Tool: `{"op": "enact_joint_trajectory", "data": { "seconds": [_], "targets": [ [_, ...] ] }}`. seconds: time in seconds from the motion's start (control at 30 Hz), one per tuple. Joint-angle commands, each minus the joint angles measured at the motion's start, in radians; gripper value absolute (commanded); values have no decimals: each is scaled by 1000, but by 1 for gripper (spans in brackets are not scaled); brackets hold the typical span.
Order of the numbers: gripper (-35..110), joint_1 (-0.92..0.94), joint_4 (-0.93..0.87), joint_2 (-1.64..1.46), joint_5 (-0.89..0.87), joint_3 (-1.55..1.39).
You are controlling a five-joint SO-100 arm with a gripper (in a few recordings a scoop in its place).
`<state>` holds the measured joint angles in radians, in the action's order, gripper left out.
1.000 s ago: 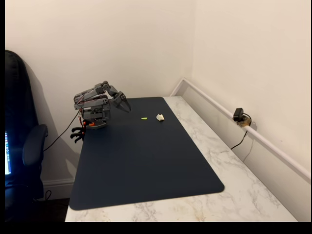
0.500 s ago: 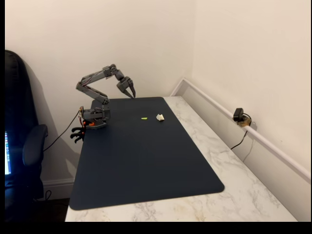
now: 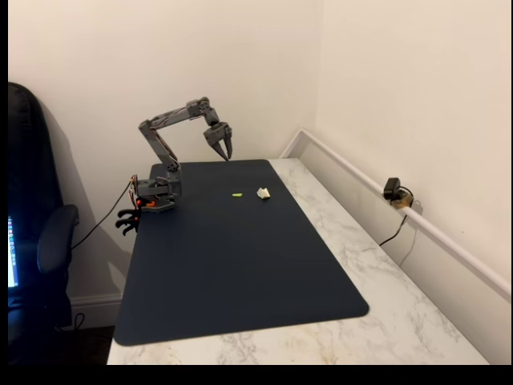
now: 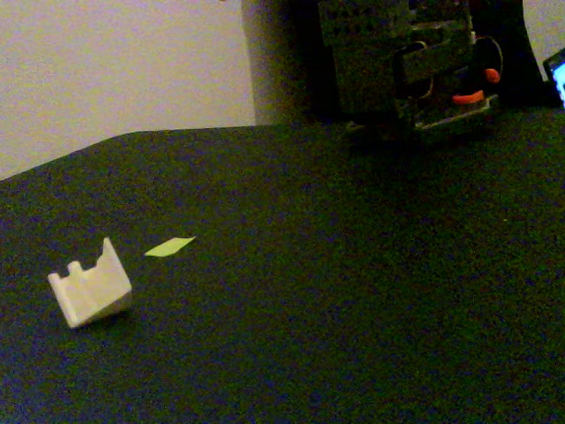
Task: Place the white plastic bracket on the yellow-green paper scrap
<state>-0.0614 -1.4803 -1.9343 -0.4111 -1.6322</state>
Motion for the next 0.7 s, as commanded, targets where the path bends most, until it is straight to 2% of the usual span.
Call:
{"op": "enact_joint_trajectory", "data": {
  "seconds": [0.0,0.2,0.37,0.67],
  "targets": [
    [2,-17,-98,117,-14,239],
    [6,5,-98,235,12,360],
    [6,49,-225,451,48,558],
    [25,64,-230,652,25,673]
  ]
}}
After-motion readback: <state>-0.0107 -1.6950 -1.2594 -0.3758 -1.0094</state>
